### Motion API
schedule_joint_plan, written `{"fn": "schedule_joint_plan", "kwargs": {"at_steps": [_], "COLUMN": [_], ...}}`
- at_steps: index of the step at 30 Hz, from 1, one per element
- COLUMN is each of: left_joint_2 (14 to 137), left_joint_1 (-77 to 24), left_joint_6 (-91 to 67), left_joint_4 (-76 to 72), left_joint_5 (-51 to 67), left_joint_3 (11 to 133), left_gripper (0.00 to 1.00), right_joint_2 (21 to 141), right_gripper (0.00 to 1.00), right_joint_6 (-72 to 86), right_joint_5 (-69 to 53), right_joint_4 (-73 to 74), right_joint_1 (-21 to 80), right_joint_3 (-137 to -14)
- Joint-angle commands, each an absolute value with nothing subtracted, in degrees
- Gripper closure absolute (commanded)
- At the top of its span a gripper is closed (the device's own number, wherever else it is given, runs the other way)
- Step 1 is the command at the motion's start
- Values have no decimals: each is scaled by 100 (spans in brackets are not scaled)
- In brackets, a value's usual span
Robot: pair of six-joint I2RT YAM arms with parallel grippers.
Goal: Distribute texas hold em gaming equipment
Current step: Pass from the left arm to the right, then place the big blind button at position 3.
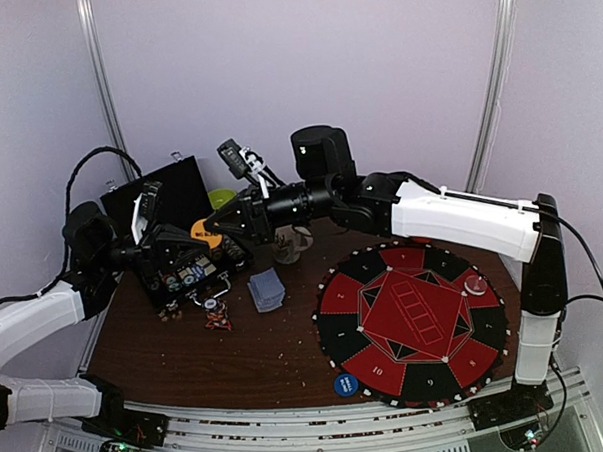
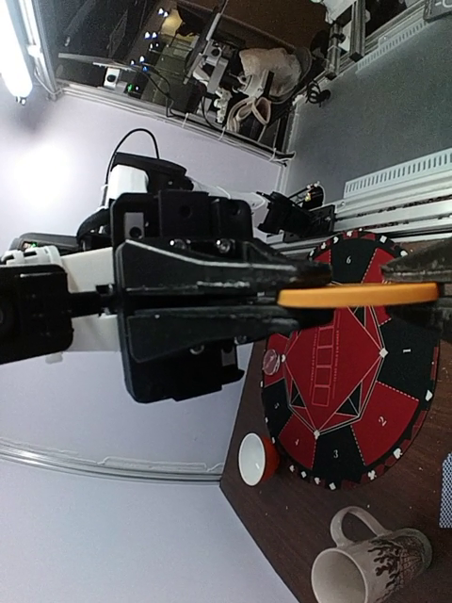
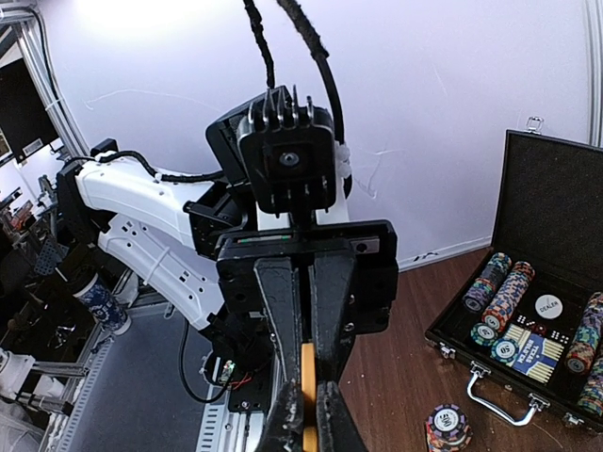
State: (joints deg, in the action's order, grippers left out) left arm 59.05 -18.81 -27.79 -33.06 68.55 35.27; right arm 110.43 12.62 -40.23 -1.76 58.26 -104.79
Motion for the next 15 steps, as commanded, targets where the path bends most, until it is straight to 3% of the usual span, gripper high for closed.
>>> {"fn": "schedule_joint_plan", "kwargs": {"at_steps": [1, 2, 3, 4, 5, 6, 7, 11, 15], "left_joint_2": [5883, 5890, 5912, 5929, 5944, 5964, 5989, 6160, 6330], "left_joint_1": [-1885, -1889, -1890, -1883, -1889, -1888, -1884, -1869, -1682], "left_joint_6": [-2593, -2593, -2578, -2557, -2519, -2373, -2198, -1628, -1667], "left_joint_4": [-3516, -3488, -3440, -3322, -3193, -2969, -2680, -1418, -1117], "left_joint_5": [6780, 6702, 6569, 6333, 6062, 5811, 5513, 4214, 3722], "left_joint_3": [3665, 3673, 3681, 3702, 3719, 3763, 3832, 4227, 4346], "left_gripper": [100, 100, 85, 50, 27, 11, 3, 2, 2], "right_joint_2": [10979, 10944, 10896, 10796, 10694, 10560, 10395, 9540, 9165], "right_gripper": [100, 100, 100, 100, 100, 100, 100, 100, 100], "right_joint_6": [1235, 1264, 1347, 1475, 1679, 1860, 2033, 2839, 3136], "right_joint_5": [-3960, -3915, -3878, -3850, -3839, -3794, -3694, -3020, -2189], "right_joint_4": [143, 119, 52, -31, -158, -291, -410, -973, -885], "right_joint_1": [5817, 5792, 5735, 5643, 5523, 5386, 5202, 4161, 3326], "right_joint_3": [-10626, -10580, -10514, -10414, -10267, -10084, -9832, -8334, -7343]}}
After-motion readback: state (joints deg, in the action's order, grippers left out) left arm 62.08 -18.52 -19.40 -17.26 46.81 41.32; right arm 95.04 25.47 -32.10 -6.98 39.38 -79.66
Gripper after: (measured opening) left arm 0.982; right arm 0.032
